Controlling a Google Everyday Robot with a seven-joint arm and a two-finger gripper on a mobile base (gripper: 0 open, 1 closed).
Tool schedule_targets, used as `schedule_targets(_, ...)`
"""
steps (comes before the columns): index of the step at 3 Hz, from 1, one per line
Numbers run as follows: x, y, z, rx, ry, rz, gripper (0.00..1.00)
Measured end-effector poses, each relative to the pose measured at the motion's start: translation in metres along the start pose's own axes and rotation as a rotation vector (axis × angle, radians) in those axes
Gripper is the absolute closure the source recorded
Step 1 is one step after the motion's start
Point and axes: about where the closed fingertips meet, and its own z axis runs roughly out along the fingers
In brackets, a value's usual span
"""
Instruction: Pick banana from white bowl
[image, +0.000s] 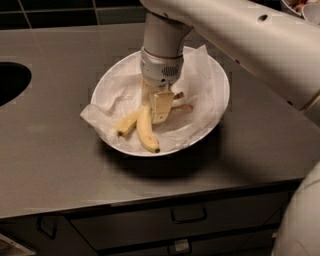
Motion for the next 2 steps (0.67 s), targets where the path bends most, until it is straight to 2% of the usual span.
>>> schedule_targets(1,0.0000,0.0000,0.0000,0.000,0.000,0.000,0.99)
schedule_targets(2,0.0000,0.0000,-0.0001,0.000,0.000,0.000,1.00)
